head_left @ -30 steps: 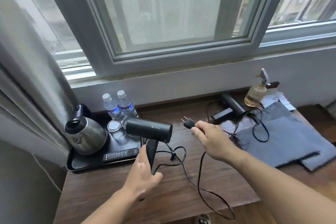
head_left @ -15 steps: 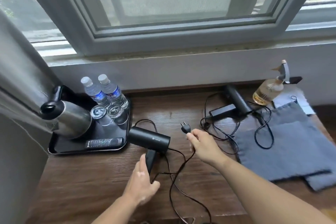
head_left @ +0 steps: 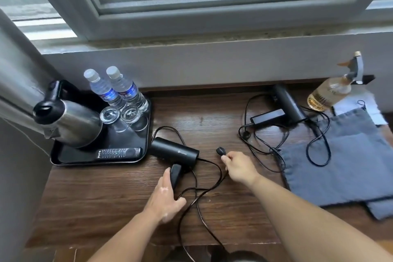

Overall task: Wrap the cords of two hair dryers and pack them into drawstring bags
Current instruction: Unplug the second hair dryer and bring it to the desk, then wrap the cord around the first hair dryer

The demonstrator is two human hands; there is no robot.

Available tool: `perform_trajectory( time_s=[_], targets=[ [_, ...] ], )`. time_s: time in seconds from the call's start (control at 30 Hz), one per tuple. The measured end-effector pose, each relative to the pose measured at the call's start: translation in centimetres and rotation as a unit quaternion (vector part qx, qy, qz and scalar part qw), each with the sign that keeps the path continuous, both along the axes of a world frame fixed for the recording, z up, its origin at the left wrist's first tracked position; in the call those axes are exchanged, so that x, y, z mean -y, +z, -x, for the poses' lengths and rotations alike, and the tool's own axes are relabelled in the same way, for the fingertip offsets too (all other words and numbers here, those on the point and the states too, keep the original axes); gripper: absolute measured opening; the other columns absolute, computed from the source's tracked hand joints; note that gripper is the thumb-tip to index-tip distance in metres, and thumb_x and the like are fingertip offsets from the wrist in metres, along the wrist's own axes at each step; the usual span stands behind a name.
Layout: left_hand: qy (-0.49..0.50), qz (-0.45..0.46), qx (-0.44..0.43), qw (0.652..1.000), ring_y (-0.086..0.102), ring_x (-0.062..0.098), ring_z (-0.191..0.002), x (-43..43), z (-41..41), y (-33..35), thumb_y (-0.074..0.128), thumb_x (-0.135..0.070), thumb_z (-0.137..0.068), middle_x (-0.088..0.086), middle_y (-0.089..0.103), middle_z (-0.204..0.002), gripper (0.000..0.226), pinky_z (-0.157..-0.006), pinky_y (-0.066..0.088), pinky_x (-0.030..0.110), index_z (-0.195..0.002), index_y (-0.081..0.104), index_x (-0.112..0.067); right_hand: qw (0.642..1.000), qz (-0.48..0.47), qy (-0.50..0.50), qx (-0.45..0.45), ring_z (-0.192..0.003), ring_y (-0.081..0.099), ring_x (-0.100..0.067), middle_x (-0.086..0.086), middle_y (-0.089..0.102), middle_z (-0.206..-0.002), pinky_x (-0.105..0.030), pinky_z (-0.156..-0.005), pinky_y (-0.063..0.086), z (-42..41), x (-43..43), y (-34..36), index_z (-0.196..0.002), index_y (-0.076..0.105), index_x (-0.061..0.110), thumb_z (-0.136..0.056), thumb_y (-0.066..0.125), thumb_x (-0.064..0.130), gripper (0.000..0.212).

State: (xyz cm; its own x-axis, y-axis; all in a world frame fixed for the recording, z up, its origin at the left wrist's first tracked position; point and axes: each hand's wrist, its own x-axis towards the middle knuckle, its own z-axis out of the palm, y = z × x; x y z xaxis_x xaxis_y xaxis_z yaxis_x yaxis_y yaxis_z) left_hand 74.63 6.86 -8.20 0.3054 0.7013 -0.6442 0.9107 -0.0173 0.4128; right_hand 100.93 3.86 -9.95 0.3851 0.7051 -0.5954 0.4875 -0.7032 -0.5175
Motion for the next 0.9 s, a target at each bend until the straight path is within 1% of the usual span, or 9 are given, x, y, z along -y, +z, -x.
perform_trajectory(
  time_s=[0.13,0.2,0.27,0.33,0.4,0.6,0.73,0.83,0.9],
  targets=[
    [-0.018,0.01,0.02,1.0,0.035,0.023,-0.147,-1.2,0.9,-0.8,0.069,-0.046,-0.077,0.004,0.024,-0.165,0.11,-0.12,0.031,0.032,-0.161,0.003,-0.021,0.998,0.008,-0.059,-0.01,-0.073,0.064,-0.019,0.007,0.067,-0.063,-0.029,-0.073,0.047,0.4,0.1,-0.8,-0.072,0.067,0.018,-0.098,0.058,0.033,0.031],
    [-0.022,0.013,0.038,0.999,0.037,0.021,-0.146,-1.6,1.6,-1.1,0.071,-0.059,-0.069,0.001,0.028,-0.163,0.117,-0.12,0.032,0.032,-0.161,0.008,-0.023,0.991,0.004,-0.125,-0.045,-0.058,0.063,-0.019,0.005,0.065,-0.057,-0.038,-0.07,0.056,0.9,0.3,-1.5,-0.066,0.066,0.017,-0.093,0.064,0.026,0.029],
    [-0.021,0.02,0.056,0.998,0.038,0.018,-0.146,-1.9,2.4,-1.4,0.071,-0.071,-0.061,-0.002,0.032,-0.161,0.124,-0.12,0.033,0.033,-0.16,0.014,-0.024,0.976,-0.004,-0.195,-0.092,-0.048,0.061,-0.019,-0.001,0.067,-0.062,-0.043,-0.062,0.059,1.4,0.5,-1.8,-0.073,0.067,0.015,-0.091,0.068,0.02,0.018],
    [-0.023,0.024,0.074,0.997,0.038,0.015,-0.145,-2.1,3.2,-1.6,0.069,-0.076,-0.057,-0.003,0.037,-0.159,0.125,-0.12,0.033,0.032,-0.159,0.021,-0.023,0.969,-0.013,-0.221,-0.106,-0.049,0.062,-0.017,-0.004,0.069,-0.07,-0.038,-0.053,0.059,1.9,1.0,-1.4,-0.089,0.067,0.015,-0.089,0.07,0.02,0.006],
    [-0.024,0.032,0.095,0.995,0.038,0.015,-0.145,-2.1,3.9,-1.5,0.068,-0.076,-0.056,-0.002,0.04,-0.158,0.123,-0.12,0.032,0.03,-0.158,0.027,-0.02,0.968,-0.019,-0.227,-0.105,-0.053,0.065,-0.017,-0.003,0.071,-0.077,-0.032,-0.048,0.054,2.5,1.8,-0.9,-0.099,0.062,0.019,-0.088,0.072,0.023,0.015],
    [0.022,0.037,0.146,0.988,0.054,0.008,-0.123,-1.3,7.1,-1.0,0.067,-0.066,-0.063,-0.005,0.055,-0.138,0.102,-0.102,0.046,0.025,-0.151,0.04,-0.022,0.97,-0.017,-0.22,-0.101,-0.074,0.073,-0.021,0.0,0.071,-0.091,-0.036,-0.057,0.061,5.4,5.6,-0.2,-0.114,0.058,0.018,-0.089,0.072,0.029,0.03],
    [0.046,0.046,0.152,0.986,0.057,0.005,-0.116,-0.7,9.3,-1.7,0.078,-0.028,-0.083,-0.003,0.059,-0.132,0.066,-0.092,0.049,0.021,-0.142,0.047,-0.027,0.97,-0.009,-0.223,-0.099,-0.077,0.074,-0.019,0.0,0.071,-0.093,-0.038,-0.063,0.063,7.2,7.6,0.0,-0.116,0.057,0.019,-0.09,0.071,0.028,0.03],
    [0.032,-0.01,0.131,0.991,0.056,0.005,-0.111,-1.2,9.7,-2.0,0.073,-0.018,-0.086,-0.005,0.057,-0.129,0.058,-0.099,0.051,0.03,-0.14,0.051,-0.024,0.973,-0.008,-0.212,-0.085,-0.075,0.074,-0.014,0.003,0.072,-0.087,-0.045,-0.077,0.062,8.3,8.4,-0.3,-0.114,0.06,0.021,-0.089,0.071,0.031,0.029],
    [0.003,-0.087,0.112,0.99,0.053,0.012,-0.12,-2.5,9.1,-1.8,0.07,-0.02,-0.087,-0.005,0.051,-0.135,0.06,-0.111,0.044,0.035,-0.143,0.049,-0.022,0.979,-0.012,-0.192,-0.065,-0.076,0.072,-0.011,0.006,0.073,-0.084,-0.046,-0.082,0.06,9.0,8.4,-0.3,-0.111,0.061,0.024,-0.088,0.072,0.033,0.027]
  ],
)
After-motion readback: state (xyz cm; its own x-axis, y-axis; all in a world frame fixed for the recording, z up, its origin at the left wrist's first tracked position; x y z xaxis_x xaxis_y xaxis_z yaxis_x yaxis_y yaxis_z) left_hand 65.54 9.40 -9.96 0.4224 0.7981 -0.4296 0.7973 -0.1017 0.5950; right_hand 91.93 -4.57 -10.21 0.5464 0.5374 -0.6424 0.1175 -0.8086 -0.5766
